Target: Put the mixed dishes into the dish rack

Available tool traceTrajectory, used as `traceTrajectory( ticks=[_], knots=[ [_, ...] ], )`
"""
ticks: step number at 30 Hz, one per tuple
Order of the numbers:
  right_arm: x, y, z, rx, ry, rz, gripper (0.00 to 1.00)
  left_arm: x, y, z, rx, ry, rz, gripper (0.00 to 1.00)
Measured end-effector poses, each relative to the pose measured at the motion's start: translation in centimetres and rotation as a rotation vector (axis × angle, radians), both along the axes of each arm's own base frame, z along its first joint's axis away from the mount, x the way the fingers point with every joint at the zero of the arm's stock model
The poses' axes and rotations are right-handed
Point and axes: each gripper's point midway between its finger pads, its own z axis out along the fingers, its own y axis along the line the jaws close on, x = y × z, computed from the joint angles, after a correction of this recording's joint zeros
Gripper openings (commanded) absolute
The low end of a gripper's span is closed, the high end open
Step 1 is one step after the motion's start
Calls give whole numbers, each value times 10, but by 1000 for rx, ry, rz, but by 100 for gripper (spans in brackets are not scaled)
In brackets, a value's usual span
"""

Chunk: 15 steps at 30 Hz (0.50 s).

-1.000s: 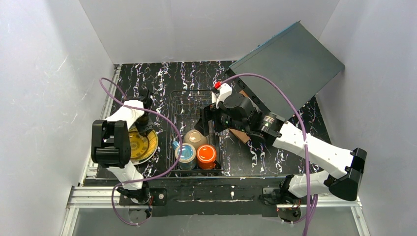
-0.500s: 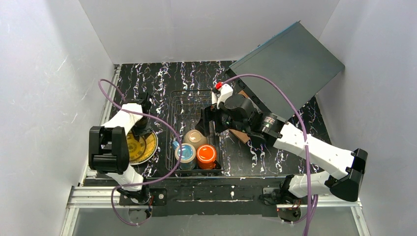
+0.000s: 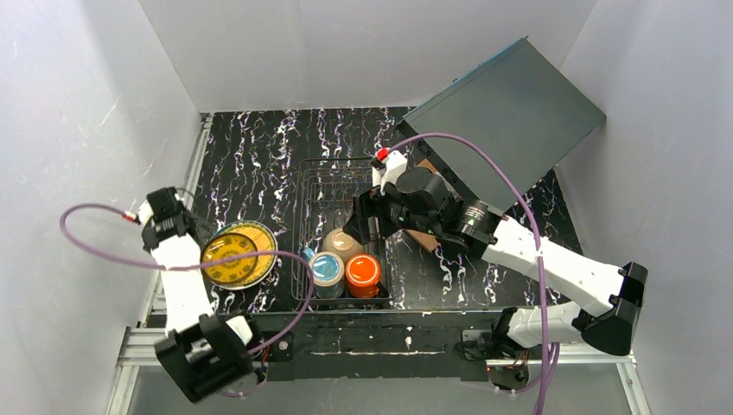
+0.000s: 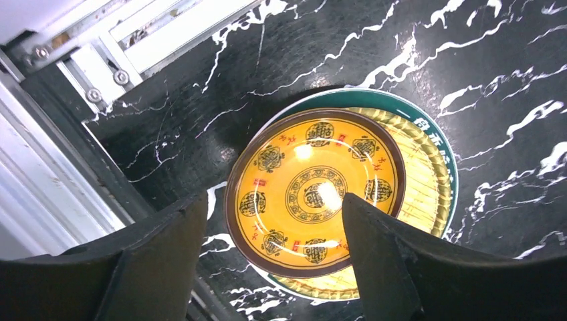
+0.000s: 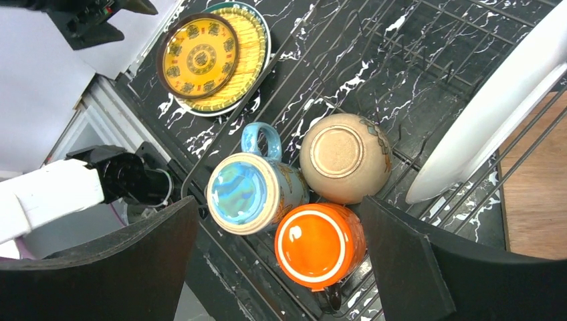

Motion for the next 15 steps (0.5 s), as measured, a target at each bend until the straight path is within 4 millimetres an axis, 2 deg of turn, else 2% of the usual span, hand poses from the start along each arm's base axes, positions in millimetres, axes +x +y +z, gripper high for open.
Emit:
traceTrajectory(
  ticks=[5,10,15],
  knots=[
    [-6,0,-2,-14,2,45,98,-32,-5,-9,-23,-137,134,76],
    [-11,0,-2,-22,-1,76,98,-42,-9,-16,-24,-222,234,73],
    [-13,-5,0,-28,-5,82,98,-57,-11,-33,3,-285,322,68]
  ],
)
